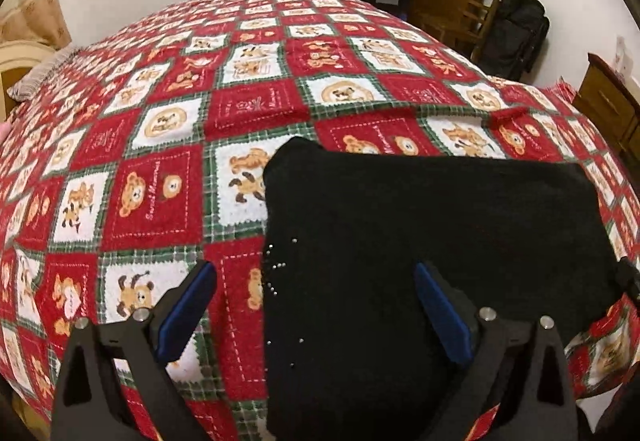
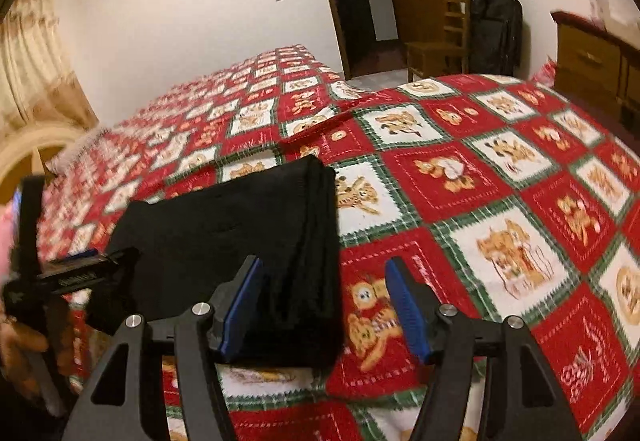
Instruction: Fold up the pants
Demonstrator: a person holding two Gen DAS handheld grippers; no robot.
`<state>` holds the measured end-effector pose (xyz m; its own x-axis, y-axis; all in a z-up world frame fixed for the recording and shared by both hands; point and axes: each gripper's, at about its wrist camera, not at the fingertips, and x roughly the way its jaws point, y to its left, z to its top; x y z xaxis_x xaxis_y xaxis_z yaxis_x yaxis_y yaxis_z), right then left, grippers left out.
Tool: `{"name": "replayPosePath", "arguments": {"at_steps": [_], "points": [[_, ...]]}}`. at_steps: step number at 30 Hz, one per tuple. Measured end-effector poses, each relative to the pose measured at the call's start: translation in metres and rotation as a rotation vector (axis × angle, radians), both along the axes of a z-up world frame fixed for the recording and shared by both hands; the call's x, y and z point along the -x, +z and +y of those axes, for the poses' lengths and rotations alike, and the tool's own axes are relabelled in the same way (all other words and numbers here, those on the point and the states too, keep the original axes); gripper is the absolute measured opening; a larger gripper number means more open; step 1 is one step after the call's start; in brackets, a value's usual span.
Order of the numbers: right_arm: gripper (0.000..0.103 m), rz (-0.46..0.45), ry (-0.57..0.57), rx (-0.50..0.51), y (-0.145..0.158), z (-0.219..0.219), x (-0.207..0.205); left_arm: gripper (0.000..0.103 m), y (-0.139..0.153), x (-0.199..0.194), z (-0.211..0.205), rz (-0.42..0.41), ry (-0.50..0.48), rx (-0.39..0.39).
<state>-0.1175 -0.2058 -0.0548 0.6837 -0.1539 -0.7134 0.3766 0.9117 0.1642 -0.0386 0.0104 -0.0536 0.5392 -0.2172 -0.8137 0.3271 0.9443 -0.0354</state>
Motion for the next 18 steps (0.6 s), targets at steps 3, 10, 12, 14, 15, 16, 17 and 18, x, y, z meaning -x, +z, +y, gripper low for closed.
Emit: {"name": "replayPosePath", "arguments": {"at_steps": [3,10,12,14,15,16,17,18], "points": [[0.065,0.018,0.026,0.057,-0.007,0.012,-0.005,0.1,0.0,0.001,-0.003,-0.003,-0.013,0.007],[0.065,0.105,0.126,0.188,-0.015,0.048,-0.015,0.103,-0.012,0.003,-0.004,0.031,0.004,0.055],[0.065,0.117,0.132,0.155,-0.016,0.047,-0.011,0.103,-0.013,0.002,-0.002,0.049,0.007,0.068],[0.065,0.127,0.123,0.093,-0.018,0.041,-0.008,0.103,-0.013,0.002,-0.001,0.062,0.005,0.073],[0.065,0.122,0.111,0.042,-0.019,0.035,-0.005,0.103,-0.013,0.003,-0.001,0.063,0.003,0.073],[0.065,0.109,0.108,0.014,-0.018,0.033,-0.004,0.103,-0.013,0.003,-0.001,0.062,0.002,0.072],[0.065,0.107,0.104,-0.003,-0.018,0.031,-0.003,0.103,-0.014,0.003,-0.002,0.062,0.001,0.07],[0.065,0.107,0.103,-0.016,-0.018,0.031,-0.004,0.103,-0.014,0.003,-0.002,0.063,0.0,0.071]]}}
